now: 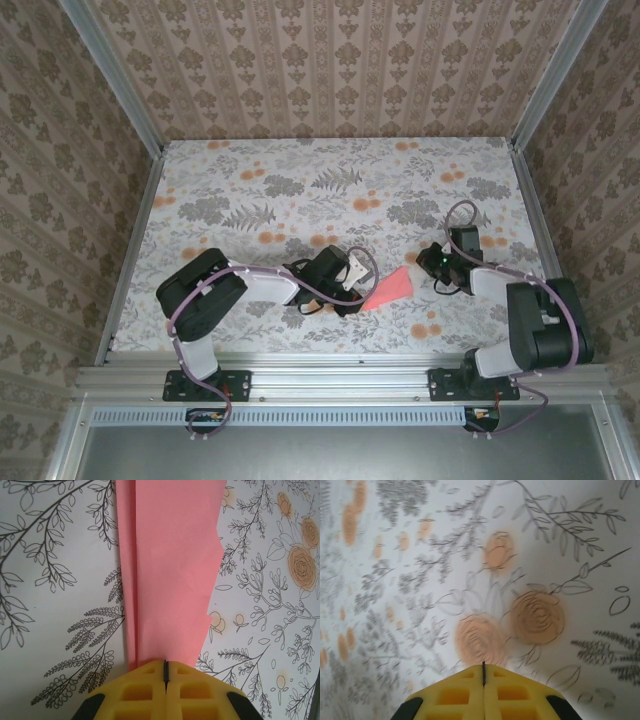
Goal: Fold a paper plane with a square sheet of paper (pick it up from the middle)
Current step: Fold the wing for the fifth time at the center of the table.
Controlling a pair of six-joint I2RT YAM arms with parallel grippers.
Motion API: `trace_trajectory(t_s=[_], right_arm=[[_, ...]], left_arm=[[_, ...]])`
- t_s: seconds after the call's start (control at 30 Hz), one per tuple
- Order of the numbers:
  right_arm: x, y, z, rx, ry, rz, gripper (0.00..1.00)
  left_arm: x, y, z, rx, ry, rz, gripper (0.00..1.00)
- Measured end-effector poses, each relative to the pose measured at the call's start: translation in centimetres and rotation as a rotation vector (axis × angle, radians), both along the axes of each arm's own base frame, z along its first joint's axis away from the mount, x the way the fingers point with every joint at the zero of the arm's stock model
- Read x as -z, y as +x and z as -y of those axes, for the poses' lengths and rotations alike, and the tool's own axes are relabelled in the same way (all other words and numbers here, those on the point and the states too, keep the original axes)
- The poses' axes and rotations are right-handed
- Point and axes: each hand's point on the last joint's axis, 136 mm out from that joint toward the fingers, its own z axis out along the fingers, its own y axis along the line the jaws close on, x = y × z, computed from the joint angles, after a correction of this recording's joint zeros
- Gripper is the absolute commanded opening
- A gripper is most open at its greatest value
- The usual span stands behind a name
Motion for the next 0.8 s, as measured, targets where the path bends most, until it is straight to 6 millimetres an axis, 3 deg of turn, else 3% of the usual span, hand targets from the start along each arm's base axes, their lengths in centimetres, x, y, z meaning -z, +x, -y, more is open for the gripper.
trace_trajectory(t_s=[0.07,0.17,0.27,0.47,0.8], right_arm=[[-1.9,-0.1,-0.5,-0.017,0.013,0.048,0.08],[-4.8,-0.6,-2.7,-0.073,0.063,0.127,0.07],[-5.8,-2.7,-5.8,-0.131,0.130,0.161,0.05],[-2.9,-7.3,-9.4,-0.168,0.192,0.082,0.03],[0.2,-8.0,-12.4,-0.177,0.200,0.018,0.03]], left_arm=[[0.0,0.0,0.0,0.000,0.001,-0.001,0.03],[0.0,0.0,0.0,0.001,0.002,-0.006,0.03],[0.0,0.0,0.1,0.003,0.000,-0.014,0.03],[0.0,0.0,0.1,0.004,0.000,-0.015,0.03],[-0.1,0.0,0.1,0.005,-0.002,-0.016,0.03]])
